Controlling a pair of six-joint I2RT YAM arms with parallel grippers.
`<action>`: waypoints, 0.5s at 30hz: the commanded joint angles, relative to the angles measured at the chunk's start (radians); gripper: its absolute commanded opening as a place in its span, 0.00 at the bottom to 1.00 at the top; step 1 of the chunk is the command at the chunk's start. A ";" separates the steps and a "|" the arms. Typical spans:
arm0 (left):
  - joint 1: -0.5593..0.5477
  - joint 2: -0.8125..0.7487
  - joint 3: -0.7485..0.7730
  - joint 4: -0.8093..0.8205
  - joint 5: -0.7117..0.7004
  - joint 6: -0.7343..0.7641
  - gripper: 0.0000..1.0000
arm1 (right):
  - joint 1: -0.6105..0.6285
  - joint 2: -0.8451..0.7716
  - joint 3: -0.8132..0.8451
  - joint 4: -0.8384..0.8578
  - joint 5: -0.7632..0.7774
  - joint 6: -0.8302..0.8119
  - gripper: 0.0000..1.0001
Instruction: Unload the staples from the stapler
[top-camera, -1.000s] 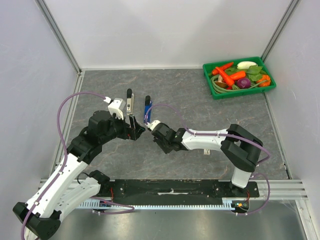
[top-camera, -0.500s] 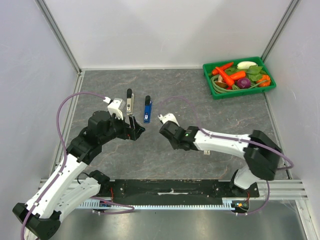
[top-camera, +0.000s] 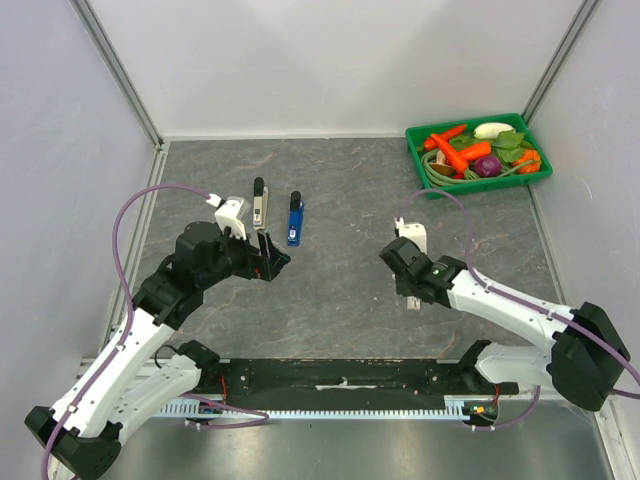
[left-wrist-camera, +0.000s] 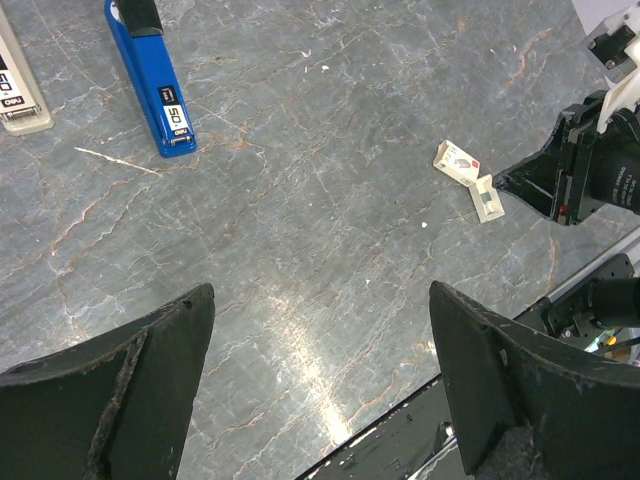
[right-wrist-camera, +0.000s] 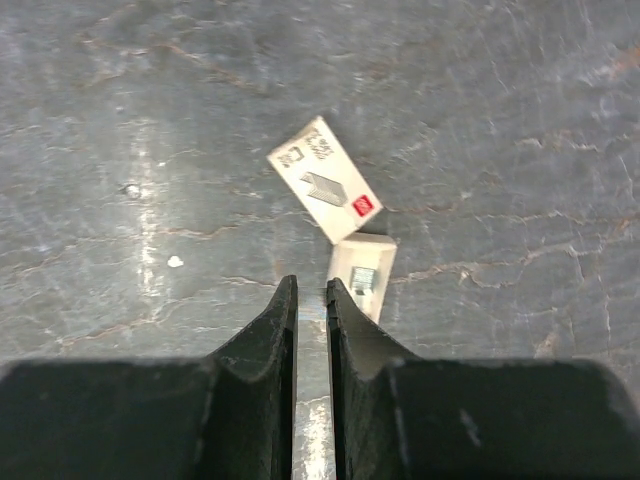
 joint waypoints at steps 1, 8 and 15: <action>-0.002 -0.009 -0.002 0.036 0.021 0.008 0.93 | -0.042 -0.047 -0.033 -0.013 0.035 0.074 0.12; -0.001 -0.009 -0.003 0.036 0.025 0.008 0.93 | -0.068 -0.033 -0.072 0.005 0.028 0.092 0.12; -0.001 -0.004 -0.003 0.038 0.027 0.008 0.93 | -0.078 -0.018 -0.082 0.007 0.029 0.126 0.14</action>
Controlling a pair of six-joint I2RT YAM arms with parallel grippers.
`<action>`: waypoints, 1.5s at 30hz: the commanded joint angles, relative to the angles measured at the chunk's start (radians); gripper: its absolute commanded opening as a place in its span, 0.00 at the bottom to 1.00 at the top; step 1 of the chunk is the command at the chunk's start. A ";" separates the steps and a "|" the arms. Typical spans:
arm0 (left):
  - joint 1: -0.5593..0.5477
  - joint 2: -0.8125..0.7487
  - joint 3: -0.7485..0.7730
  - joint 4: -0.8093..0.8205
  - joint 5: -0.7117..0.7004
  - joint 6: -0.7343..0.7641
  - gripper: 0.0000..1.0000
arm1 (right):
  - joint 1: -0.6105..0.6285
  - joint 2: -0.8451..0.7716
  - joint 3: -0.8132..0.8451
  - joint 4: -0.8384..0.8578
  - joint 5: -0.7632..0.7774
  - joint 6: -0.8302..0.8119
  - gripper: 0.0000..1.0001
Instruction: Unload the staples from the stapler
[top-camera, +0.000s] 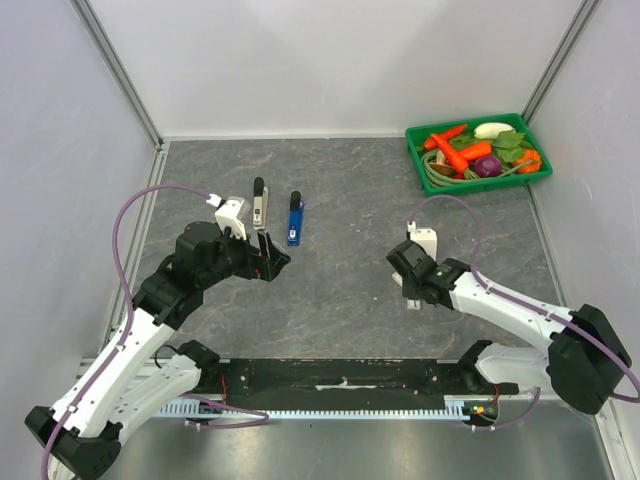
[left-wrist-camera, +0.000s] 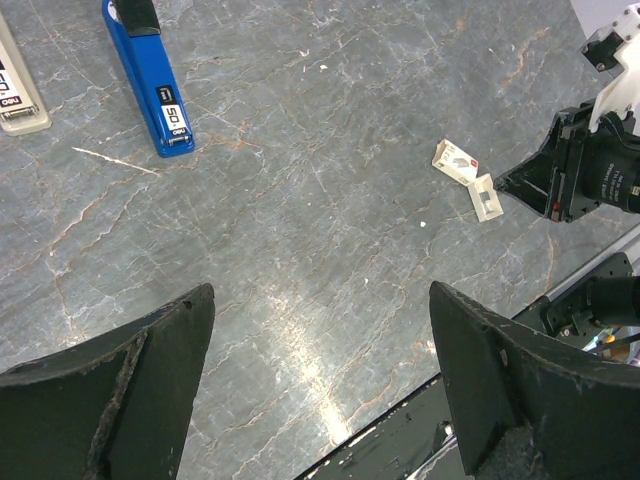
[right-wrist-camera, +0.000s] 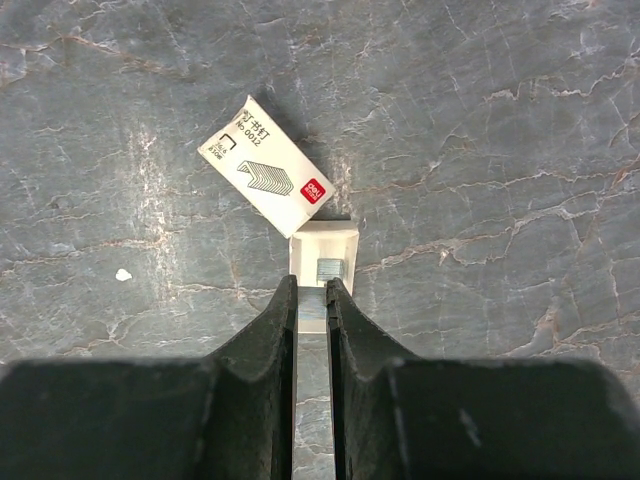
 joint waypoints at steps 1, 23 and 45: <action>-0.004 -0.004 -0.003 0.038 0.023 0.008 0.93 | -0.009 0.017 -0.008 0.015 0.024 0.051 0.14; -0.002 -0.007 -0.005 0.042 0.040 0.010 0.93 | -0.025 0.098 -0.034 0.061 0.026 0.100 0.31; -0.002 -0.012 -0.007 0.050 0.086 0.007 0.93 | -0.025 -0.132 -0.072 -0.120 -0.017 0.353 0.46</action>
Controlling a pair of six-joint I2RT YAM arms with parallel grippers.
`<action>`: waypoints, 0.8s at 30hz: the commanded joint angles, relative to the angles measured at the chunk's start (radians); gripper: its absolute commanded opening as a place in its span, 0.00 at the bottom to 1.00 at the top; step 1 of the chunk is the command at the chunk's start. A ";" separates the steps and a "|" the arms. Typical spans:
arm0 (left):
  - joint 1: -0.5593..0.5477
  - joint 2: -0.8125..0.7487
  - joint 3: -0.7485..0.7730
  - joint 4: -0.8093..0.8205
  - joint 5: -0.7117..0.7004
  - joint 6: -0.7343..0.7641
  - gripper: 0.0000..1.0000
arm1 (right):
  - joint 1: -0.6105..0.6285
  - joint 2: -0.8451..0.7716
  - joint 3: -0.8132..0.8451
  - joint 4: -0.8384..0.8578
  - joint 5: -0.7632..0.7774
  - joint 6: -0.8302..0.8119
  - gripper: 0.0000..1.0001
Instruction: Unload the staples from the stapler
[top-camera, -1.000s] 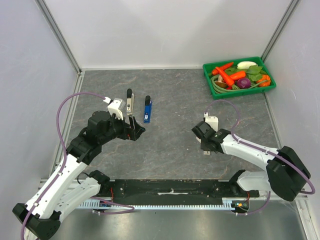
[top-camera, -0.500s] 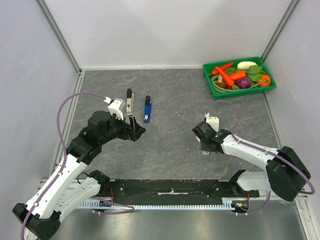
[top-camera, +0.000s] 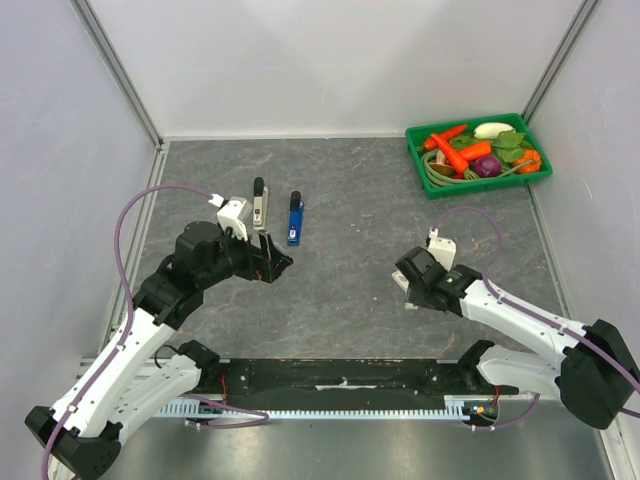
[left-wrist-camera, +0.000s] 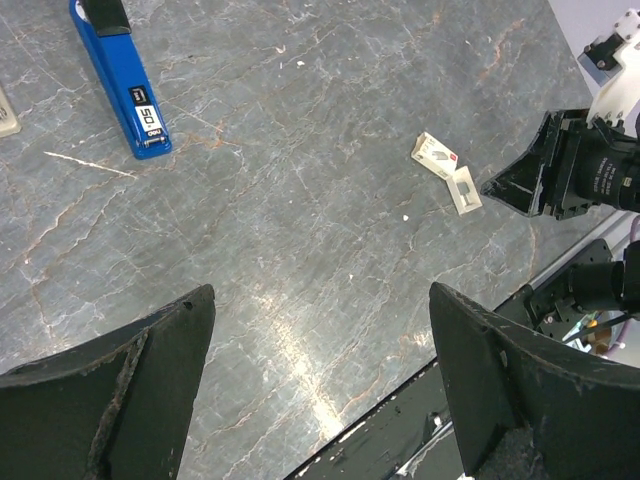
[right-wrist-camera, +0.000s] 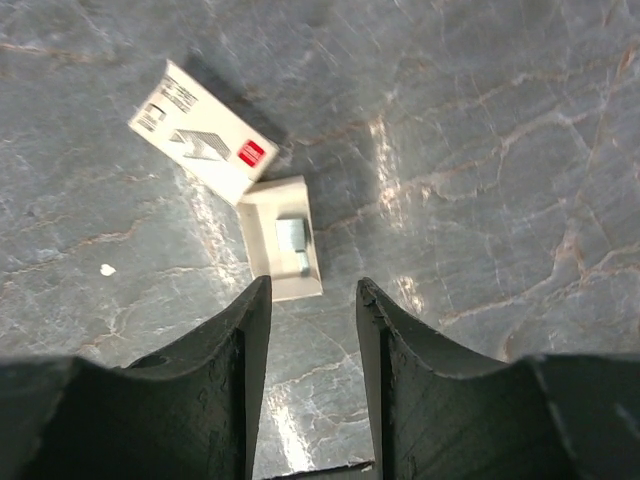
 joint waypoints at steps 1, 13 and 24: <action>-0.002 -0.017 -0.007 0.043 0.045 0.007 0.93 | -0.004 -0.065 -0.038 -0.041 -0.009 0.158 0.46; -0.001 -0.033 -0.017 0.066 0.105 0.000 0.93 | -0.003 -0.087 -0.059 -0.052 -0.035 0.377 0.47; -0.002 -0.028 -0.022 0.076 0.134 -0.001 0.93 | -0.003 -0.056 -0.075 -0.049 -0.053 0.456 0.45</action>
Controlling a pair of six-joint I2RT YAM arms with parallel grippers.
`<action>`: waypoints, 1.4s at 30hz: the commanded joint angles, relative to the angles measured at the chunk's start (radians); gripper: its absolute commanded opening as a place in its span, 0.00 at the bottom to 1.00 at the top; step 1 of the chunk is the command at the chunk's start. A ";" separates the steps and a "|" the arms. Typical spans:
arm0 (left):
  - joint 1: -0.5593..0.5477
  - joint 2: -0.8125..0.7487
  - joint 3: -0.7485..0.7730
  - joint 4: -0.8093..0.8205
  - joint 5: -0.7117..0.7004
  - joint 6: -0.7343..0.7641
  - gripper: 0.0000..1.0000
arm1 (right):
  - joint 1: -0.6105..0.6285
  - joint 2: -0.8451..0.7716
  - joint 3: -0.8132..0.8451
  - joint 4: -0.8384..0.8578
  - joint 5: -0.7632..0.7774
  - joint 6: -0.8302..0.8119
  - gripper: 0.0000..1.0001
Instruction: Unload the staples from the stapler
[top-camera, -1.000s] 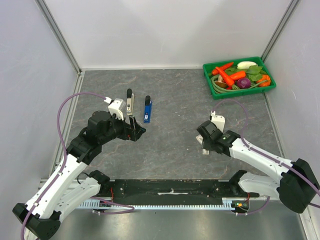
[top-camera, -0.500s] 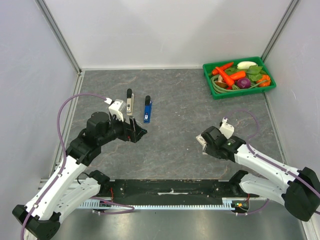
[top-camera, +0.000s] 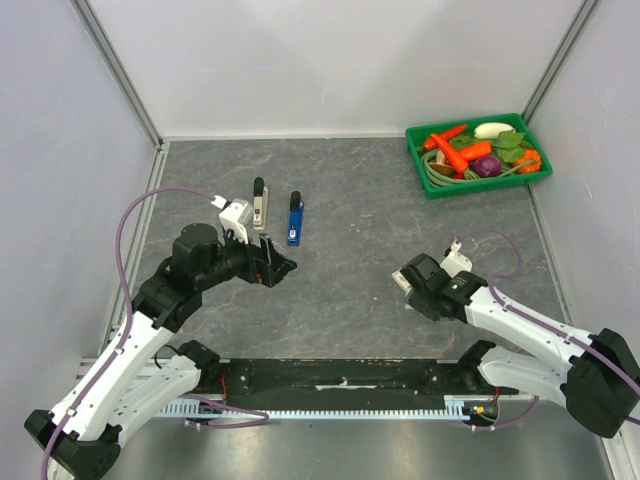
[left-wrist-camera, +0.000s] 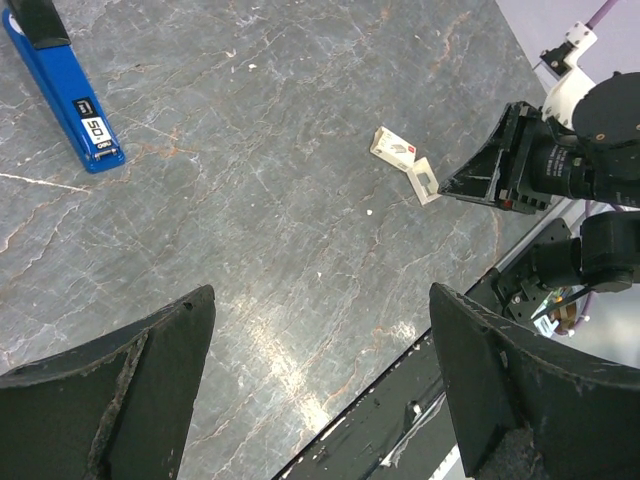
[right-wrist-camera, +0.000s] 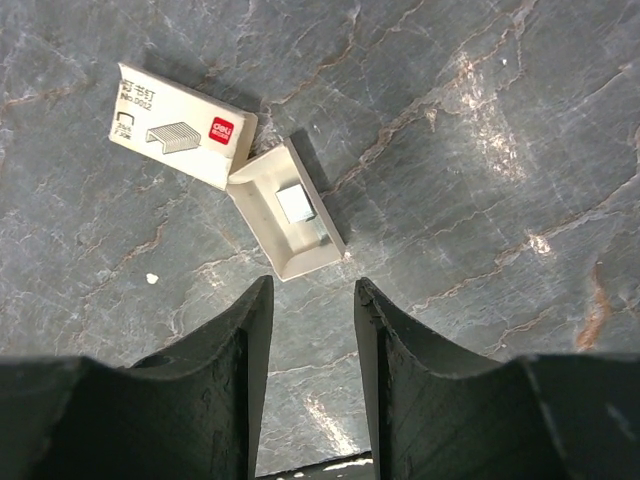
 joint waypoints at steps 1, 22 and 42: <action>-0.002 -0.003 -0.006 0.044 0.045 0.001 0.93 | -0.003 0.015 -0.016 -0.006 0.000 0.068 0.45; -0.001 0.000 -0.007 0.045 0.042 0.001 0.93 | -0.003 0.015 -0.028 0.012 0.052 0.139 0.45; -0.002 -0.005 -0.006 0.044 0.043 0.004 0.93 | -0.003 0.087 -0.022 0.060 0.045 0.151 0.46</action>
